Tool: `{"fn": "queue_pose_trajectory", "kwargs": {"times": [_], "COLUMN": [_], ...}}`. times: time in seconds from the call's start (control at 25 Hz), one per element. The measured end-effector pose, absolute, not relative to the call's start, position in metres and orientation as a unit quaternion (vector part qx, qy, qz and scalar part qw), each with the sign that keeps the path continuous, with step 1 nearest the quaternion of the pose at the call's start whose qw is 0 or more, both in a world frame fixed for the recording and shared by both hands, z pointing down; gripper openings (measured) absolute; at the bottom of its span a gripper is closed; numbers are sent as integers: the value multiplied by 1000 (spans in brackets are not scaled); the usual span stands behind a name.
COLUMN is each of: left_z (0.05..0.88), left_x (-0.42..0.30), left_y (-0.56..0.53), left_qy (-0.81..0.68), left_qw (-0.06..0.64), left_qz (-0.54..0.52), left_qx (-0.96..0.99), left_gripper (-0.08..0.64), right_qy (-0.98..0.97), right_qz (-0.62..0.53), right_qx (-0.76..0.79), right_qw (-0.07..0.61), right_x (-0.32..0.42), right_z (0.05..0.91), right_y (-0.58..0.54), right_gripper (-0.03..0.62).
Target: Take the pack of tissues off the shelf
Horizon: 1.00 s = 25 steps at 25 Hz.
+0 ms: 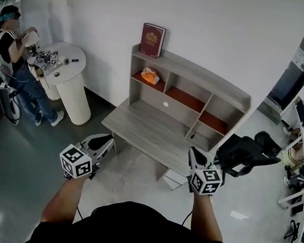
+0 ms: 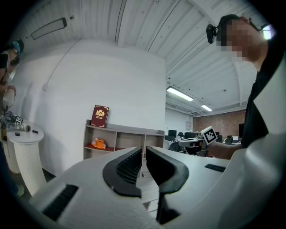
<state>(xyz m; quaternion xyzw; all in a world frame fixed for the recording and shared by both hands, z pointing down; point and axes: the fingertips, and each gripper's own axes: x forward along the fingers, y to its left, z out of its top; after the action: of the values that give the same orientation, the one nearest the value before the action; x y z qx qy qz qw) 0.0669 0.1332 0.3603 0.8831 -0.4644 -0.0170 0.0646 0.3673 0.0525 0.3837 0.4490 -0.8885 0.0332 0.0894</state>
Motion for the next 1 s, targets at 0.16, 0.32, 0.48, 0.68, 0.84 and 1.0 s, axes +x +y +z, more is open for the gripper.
{"fn": "queue_pose_trajectory", "kwargs": {"times": [0.16,0.32,0.48,0.68,0.84,1.0], "left_z": [365,372,379,389,394,397], "left_x": [56,41,26,5,-26,-61], "left_y": [122,104,74,30,-10,-49], "left_qy": [-469,-467,-458,-439,-431,-427], "left_qw": [70,74,78,81,74,85], "left_qz": [-18,-25,-30,-17,-3,-6], "left_qx": [880,881,885,895,899,900], "left_gripper": [44,44,44,44,44,44], "right_qy": [-885,-883,-877,-869,-864,-861], "right_qz": [27,27,23,29,34,35], "right_qx": [457,460,469,482,490,494], "right_qw": [84,95,101,104,107,112], "right_x": [362,350,334,307,275,241], "right_z": [380,386,388,393,396,392], "right_y": [39,26,5,-30,-65,-93], "right_gripper": [8,8,8,9,9,9]}}
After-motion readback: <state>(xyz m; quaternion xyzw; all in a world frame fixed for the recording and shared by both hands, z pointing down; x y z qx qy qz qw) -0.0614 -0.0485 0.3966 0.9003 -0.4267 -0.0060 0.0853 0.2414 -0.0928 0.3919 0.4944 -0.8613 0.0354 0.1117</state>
